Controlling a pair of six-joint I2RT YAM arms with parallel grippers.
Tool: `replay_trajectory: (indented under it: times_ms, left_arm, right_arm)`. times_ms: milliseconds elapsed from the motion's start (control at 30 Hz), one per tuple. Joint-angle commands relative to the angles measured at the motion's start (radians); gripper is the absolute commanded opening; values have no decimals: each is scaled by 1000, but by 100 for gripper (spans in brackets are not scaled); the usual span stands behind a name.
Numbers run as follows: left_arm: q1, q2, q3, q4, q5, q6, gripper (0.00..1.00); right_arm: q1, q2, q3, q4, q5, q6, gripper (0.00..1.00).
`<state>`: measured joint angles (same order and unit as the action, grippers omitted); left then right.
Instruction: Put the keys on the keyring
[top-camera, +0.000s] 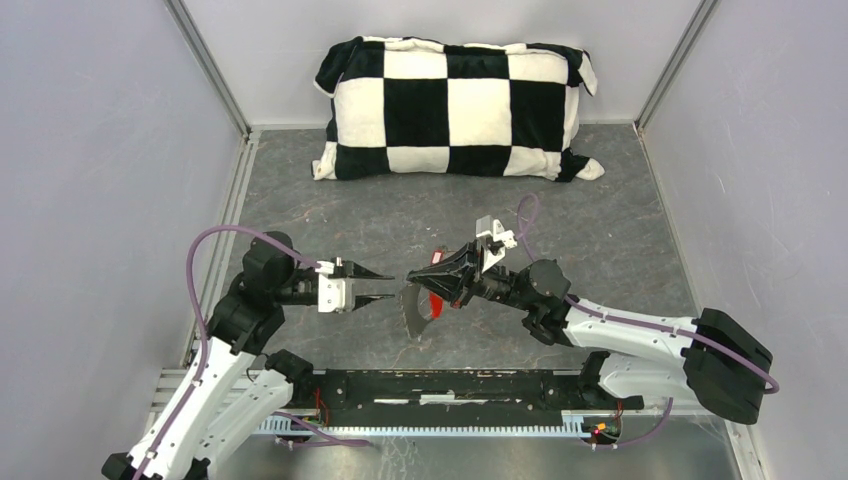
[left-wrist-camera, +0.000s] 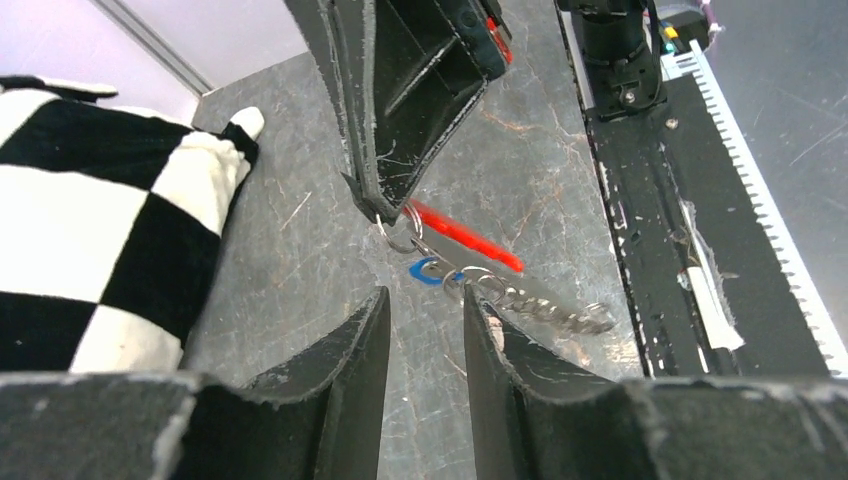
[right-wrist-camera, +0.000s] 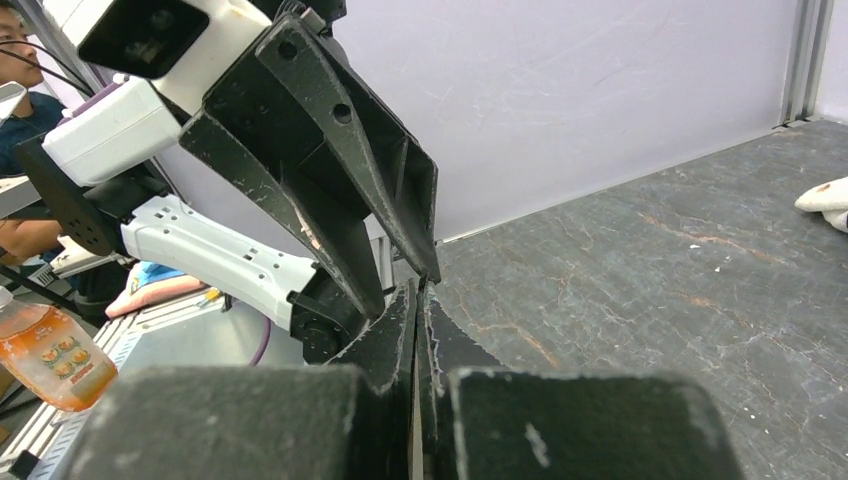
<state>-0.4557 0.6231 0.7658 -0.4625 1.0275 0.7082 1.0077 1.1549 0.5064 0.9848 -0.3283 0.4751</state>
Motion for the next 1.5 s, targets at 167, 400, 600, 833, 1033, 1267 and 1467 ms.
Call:
replay_trajectory:
  times_ms: [167, 400, 600, 833, 1033, 1267, 1467]
  left_arm:
    - [0, 27, -62, 54, -3, -141, 41]
    - [0, 82, -72, 141, 70, -169, 35]
    - [0, 98, -78, 152, 116, -181, 28]
    - [0, 99, -92, 98, 143, -146, 23]
    - [0, 93, -91, -16, 118, -34, 24]
    - [0, 127, -90, 12, 92, -35, 22]
    - [-1, 168, -77, 66, 147, -86, 13]
  right_arm:
    - [-1, -14, 5, 35, -22, -26, 0]
    - [-2, 14, 28, 47, -40, -15, 0]
    - [-1, 46, 44, 66, -53, -3, 0]
    - [-1, 50, 44, 75, -57, 2, 0]
    - [-1, 40, 40, 74, -55, -2, 0]
    - [1, 46, 41, 77, -57, 3, 0]
    - [1, 52, 46, 77, -57, 1, 0]
